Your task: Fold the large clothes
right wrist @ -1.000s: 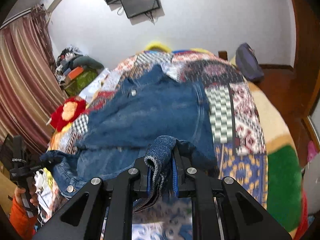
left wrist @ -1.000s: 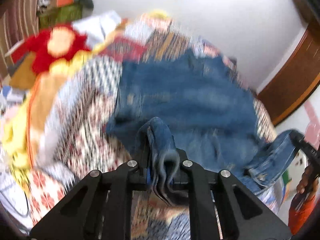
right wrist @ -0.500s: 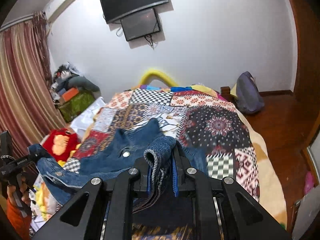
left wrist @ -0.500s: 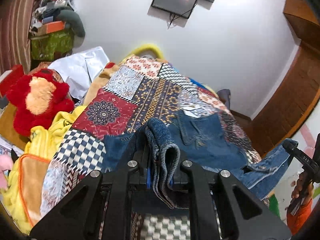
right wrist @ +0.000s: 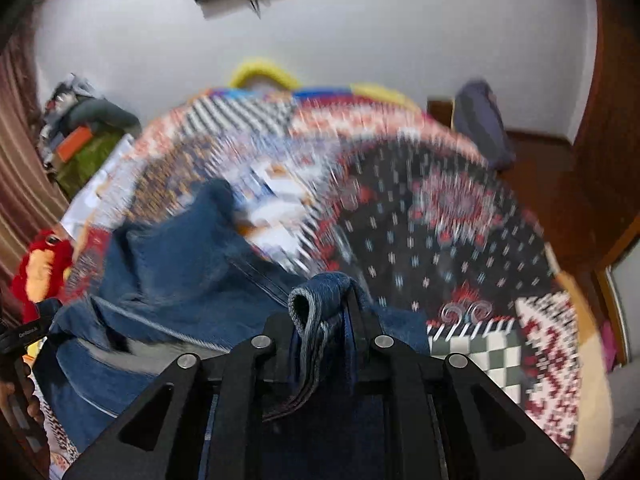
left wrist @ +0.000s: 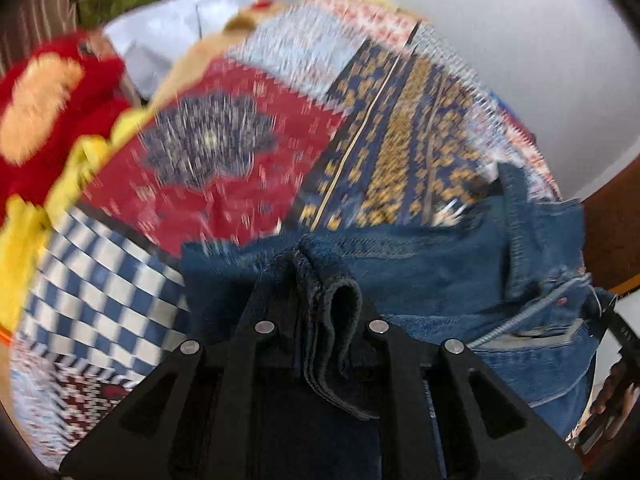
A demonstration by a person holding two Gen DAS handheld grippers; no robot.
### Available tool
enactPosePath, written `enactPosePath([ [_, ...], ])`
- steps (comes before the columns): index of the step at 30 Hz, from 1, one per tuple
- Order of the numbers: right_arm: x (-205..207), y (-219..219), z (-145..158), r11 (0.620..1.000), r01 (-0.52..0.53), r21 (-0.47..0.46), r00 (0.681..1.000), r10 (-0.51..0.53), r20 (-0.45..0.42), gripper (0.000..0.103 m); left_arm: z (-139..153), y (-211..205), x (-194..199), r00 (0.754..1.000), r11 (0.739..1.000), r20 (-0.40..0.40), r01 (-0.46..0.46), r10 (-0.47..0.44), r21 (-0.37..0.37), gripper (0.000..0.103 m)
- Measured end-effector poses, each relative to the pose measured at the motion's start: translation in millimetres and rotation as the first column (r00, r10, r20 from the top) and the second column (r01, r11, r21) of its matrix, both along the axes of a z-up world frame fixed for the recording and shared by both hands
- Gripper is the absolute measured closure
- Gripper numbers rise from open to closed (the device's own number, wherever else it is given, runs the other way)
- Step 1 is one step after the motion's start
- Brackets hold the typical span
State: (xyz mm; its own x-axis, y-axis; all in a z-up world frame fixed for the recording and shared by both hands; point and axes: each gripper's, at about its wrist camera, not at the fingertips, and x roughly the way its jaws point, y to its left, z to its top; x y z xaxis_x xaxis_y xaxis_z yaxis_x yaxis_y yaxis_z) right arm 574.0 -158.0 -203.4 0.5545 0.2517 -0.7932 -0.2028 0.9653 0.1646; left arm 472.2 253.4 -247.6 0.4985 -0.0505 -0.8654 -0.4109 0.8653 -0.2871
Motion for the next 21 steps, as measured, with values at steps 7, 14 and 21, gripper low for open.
enactPosePath([
  [7, -1, -28, -25, 0.994, -0.072, 0.084, 0.994, 0.079, -0.074, 0.089, -15, -3, 2, 0.999, 0.999, -0.033, 0.032, -0.032, 0.007, 0.083],
  [14, -32, -55, 19, 0.983, 0.047, -0.175, 0.996, -0.034, 0.079, 0.089, -12, -3, 6, 0.994, 0.999, -0.101, 0.041, -0.039, 0.013, 0.083],
  [21, -79, -71, 44, 0.973, -0.069, -0.221, 0.991, 0.093, 0.1, 0.089, 24, 2, -9, 0.996, 0.999, -0.09, 0.023, -0.026, -0.036, 0.053],
])
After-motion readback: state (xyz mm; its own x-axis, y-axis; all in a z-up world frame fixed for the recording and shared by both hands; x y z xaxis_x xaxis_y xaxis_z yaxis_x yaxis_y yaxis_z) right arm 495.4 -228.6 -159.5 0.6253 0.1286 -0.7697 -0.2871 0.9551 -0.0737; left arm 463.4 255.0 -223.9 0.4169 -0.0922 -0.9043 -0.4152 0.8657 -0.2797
